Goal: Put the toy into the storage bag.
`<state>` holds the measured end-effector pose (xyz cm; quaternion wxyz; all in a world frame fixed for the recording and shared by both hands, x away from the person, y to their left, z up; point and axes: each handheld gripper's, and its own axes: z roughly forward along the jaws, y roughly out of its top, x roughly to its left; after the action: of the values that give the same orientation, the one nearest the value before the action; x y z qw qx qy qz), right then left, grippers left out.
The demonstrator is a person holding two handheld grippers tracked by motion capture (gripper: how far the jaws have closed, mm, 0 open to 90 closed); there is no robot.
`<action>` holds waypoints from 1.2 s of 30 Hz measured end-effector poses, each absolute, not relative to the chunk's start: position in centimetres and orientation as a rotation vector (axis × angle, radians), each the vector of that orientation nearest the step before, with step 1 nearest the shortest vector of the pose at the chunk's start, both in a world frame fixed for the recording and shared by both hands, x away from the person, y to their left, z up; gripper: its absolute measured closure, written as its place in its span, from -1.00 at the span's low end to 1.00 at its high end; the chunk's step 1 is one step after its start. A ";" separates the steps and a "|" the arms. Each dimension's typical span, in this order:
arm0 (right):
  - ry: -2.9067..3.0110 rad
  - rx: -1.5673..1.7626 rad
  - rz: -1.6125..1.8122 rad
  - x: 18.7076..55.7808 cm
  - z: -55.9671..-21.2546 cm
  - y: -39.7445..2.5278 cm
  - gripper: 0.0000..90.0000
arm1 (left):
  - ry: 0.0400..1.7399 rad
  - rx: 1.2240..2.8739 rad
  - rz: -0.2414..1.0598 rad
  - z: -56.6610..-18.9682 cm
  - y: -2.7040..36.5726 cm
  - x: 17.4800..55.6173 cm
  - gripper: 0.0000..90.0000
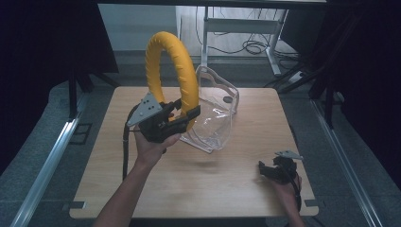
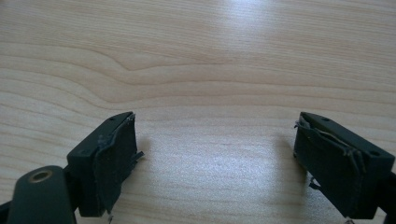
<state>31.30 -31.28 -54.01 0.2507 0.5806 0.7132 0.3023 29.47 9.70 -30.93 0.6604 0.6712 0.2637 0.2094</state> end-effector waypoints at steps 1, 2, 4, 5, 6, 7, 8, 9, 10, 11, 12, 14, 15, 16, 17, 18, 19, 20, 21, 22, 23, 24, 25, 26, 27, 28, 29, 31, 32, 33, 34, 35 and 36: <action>1.941 1.580 0.823 31.3 -54.0 -31.3 -0.70 | 0.593 1.520 0.475 -30.9 9.6 29.5 0.14; 1.941 1.580 0.823 31.3 -54.0 -31.3 -0.70 | 0.589 1.521 0.474 -30.9 9.5 29.5 0.14; 1.941 1.581 0.823 31.3 -54.0 -31.3 -0.70 | 0.589 1.522 0.469 -30.8 9.3 29.6 0.14; 1.941 1.580 0.823 31.3 -54.0 -31.3 -0.70 | 0.591 1.521 0.467 -30.8 9.2 29.6 0.14; 1.941 1.580 0.823 31.3 -54.0 -31.3 -0.70 | 0.591 1.522 0.465 -30.8 9.1 29.7 0.14; 1.941 1.580 0.823 31.3 -54.0 -31.3 -0.70 | 0.589 1.525 0.466 -30.8 9.0 29.7 0.14; 1.941 1.580 0.823 31.3 -54.0 -31.3 -0.70 | 0.586 1.526 0.466 -30.8 8.9 29.8 0.14; 1.941 1.580 0.823 31.3 -54.0 -31.3 -0.70 | 0.585 1.526 0.466 -30.8 8.8 29.8 0.14; 1.941 1.580 0.823 31.3 -54.0 -31.3 -0.70 | 0.584 1.528 0.465 -30.7 8.6 29.9 0.14; 1.941 1.580 0.823 31.3 -54.0 -31.3 -0.70 | 0.582 1.528 0.465 -30.7 8.5 29.9 0.14; 1.941 1.580 0.823 31.3 -54.0 -31.3 -0.70 | 0.582 1.528 0.464 -30.6 8.4 29.9 0.14; 1.941 1.580 0.823 31.3 -54.0 -31.3 -0.70 | 0.577 1.531 0.466 -30.6 8.3 30.0 0.14; 1.941 1.580 0.823 31.3 -54.0 -31.3 -0.70 | 0.572 1.532 0.465 -30.4 8.0 30.0 0.14; 1.941 1.580 0.823 31.3 -54.0 -31.3 -0.70 | 0.572 1.532 0.465 -30.4 8.0 30.0 0.14; 1.941 1.579 0.822 31.3 -54.0 -31.3 -0.70 | 0.571 1.533 0.466 -30.4 7.8 30.1 0.14; 1.941 1.579 0.822 31.3 -54.0 -31.3 -0.70 | 0.571 1.533 0.466 -30.3 7.7 30.2 0.14; 1.941 1.579 0.822 31.3 -54.0 -31.3 -0.70 | 0.566 1.534 0.468 -30.2 7.4 30.3 0.14; 1.941 1.579 0.822 31.3 -54.0 -31.3 -0.70 | 0.566 1.534 0.466 -30.1 7.2 30.3 0.14; 1.941 1.579 0.822 31.3 -54.0 -31.3 -0.70 | 0.566 1.534 0.466 -30.1 7.2 30.3 0.14; 1.941 1.580 0.822 31.3 -54.0 -31.3 -0.70 | 0.559 1.539 0.468 -30.0 6.8 30.4 0.14; 1.943 1.578 0.821 31.3 -54.0 -31.3 -0.70 | 0.556 1.540 0.468 -30.0 6.6 30.4 0.14; 1.940 1.580 0.822 31.3 -54.0 -31.3 -0.70 | 0.554 1.541 0.466 -30.0 6.5 30.4 0.14; 1.942 1.581 0.822 31.3 -54.0 -31.3 -0.70 | 0.551 1.542 0.466 -29.9 6.3 30.4 0.14; 1.941 1.581 0.822 31.3 -54.0 -31.3 -0.70 | 0.546 1.543 0.462 -29.8 6.0 30.4 0.14; 1.941 1.581 0.822 31.3 -54.0 -31.3 -0.70 | 0.545 1.546 0.464 -29.8 5.9 30.4 0.14; 1.941 1.581 0.822 31.3 -54.0 -31.3 -0.70 | 0.539 1.549 0.464 -29.7 5.7 30.4 0.14; 1.941 1.581 0.822 31.3 -54.0 -31.3 -0.70 | 0.535 1.551 0.463 -29.6 5.5 30.4 0.14; 1.941 1.581 0.822 31.3 -54.0 -31.3 -0.70 | 0.530 1.552 0.461 -29.5 5.0 30.4 0.14; 1.941 1.581 0.822 31.3 -54.0 -31.3 -0.70 | 0.525 1.557 0.460 -29.4 4.8 30.4 0.14; 1.941 1.579 0.821 31.3 -54.0 -31.3 -0.70 | 0.520 1.561 0.458 -29.4 4.6 30.5 0.14; 1.941 1.580 0.822 31.3 -54.0 -31.3 -0.70 | 0.519 1.559 0.452 -29.3 4.4 30.5 0.14; 1.941 1.580 0.822 31.3 -54.0 -31.3 -0.70 | 0.516 1.562 0.447 -29.3 4.1 30.5 0.14; 1.941 1.580 0.822 31.3 -54.0 -31.3 -0.70 | 0.512 1.564 0.447 -29.3 3.9 30.6 0.14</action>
<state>31.29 -31.29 -54.00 0.2509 0.5805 0.7132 0.3022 30.57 3.90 -29.30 0.6581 0.6906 0.2261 0.1973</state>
